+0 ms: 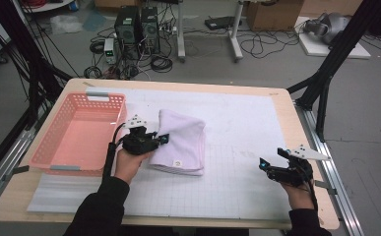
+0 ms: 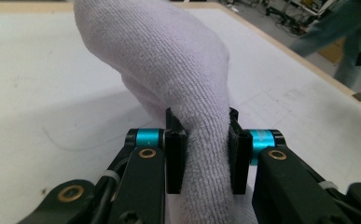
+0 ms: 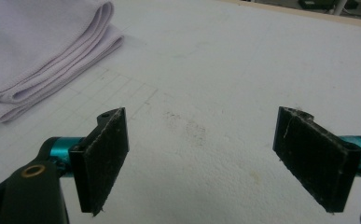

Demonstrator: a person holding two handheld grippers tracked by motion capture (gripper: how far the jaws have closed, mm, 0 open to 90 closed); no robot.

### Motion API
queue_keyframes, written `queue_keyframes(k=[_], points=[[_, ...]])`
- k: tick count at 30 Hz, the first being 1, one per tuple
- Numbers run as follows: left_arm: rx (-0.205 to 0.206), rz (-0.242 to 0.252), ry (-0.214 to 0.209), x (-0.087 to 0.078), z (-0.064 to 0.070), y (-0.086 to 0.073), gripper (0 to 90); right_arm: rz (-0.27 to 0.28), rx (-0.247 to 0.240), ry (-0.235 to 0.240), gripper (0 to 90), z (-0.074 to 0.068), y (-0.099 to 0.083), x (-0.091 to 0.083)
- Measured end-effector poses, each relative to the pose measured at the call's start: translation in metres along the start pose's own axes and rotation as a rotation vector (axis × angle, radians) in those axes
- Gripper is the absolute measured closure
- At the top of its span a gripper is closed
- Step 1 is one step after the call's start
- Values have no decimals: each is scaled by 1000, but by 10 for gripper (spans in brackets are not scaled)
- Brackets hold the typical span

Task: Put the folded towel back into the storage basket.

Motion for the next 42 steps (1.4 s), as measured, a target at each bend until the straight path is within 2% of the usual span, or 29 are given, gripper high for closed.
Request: queue_keyframes(k=[8, 14, 22, 24, 26, 32, 36, 42], points=[[70, 21, -17, -10, 10, 24, 745, -1, 1, 2, 170, 0, 0, 0], [119, 44, -21, -24, 13, 38, 746, 0, 2, 1, 170, 1, 0, 0], [151, 85, -19, -46, 13, 55, 746, 3, 4, 1, 170, 0, 0, 0], [163, 88, -15, -51, 11, 59, 746, 2, 3, 2, 170, 0, 0, 0], [154, 100, -22, -56, 8, 62, 746, 5, 2, 1, 170, 0, 0, 0], [163, 136, -27, -73, -1, 67, 746, 6, 2, 1, 170, 0, 1, 0], [189, 179, -24, -90, -7, 70, 746, 5, -2, 2, 170, 0, 1, 1], [197, 237, -15, -116, -18, 73, 746, 7, -12, 5, 170, -3, 2, 2]])
Point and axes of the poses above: each handheld gripper's, and its own axes: x roughly forward along the jaws, y roughly out of its top, z roughly to its right, the point moved 2 cm from there along x, roughly forward along the jaws, and after that the axes turned 3 degrees about x, right-handed, at the moved point
